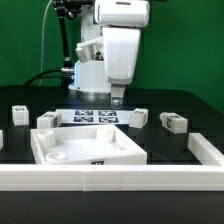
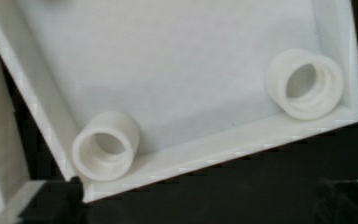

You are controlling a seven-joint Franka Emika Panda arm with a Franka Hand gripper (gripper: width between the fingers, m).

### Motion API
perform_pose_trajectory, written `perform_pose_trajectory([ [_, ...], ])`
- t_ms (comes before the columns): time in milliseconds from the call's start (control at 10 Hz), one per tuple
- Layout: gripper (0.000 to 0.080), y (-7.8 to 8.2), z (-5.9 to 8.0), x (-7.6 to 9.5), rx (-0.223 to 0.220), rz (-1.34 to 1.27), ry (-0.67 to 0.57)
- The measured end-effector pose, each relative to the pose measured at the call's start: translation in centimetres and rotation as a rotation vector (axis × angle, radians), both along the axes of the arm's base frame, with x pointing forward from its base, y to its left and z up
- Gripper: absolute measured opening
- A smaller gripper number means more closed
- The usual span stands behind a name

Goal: Assemble one leg

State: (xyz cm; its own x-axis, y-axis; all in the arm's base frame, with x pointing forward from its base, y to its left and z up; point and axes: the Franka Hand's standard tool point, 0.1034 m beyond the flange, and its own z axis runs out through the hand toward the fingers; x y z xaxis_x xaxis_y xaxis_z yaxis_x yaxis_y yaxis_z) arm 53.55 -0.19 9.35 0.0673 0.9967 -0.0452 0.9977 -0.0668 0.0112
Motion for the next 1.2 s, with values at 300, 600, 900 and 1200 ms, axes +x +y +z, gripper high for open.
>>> perform_pose_trajectory([
  [300,0.0650,0.0,0.0,0.0,0.000,0.000,0.000],
  [600,0.0650,-2.1,-1.3,-1.7,-0.004,0.139,-0.009],
  [900,0.0650,-4.9,-3.7,-3.7,0.008,0.132,0.028],
  [1200,0.0650,-5.1,-4.3,-3.8,0.012,0.121,0.037],
])
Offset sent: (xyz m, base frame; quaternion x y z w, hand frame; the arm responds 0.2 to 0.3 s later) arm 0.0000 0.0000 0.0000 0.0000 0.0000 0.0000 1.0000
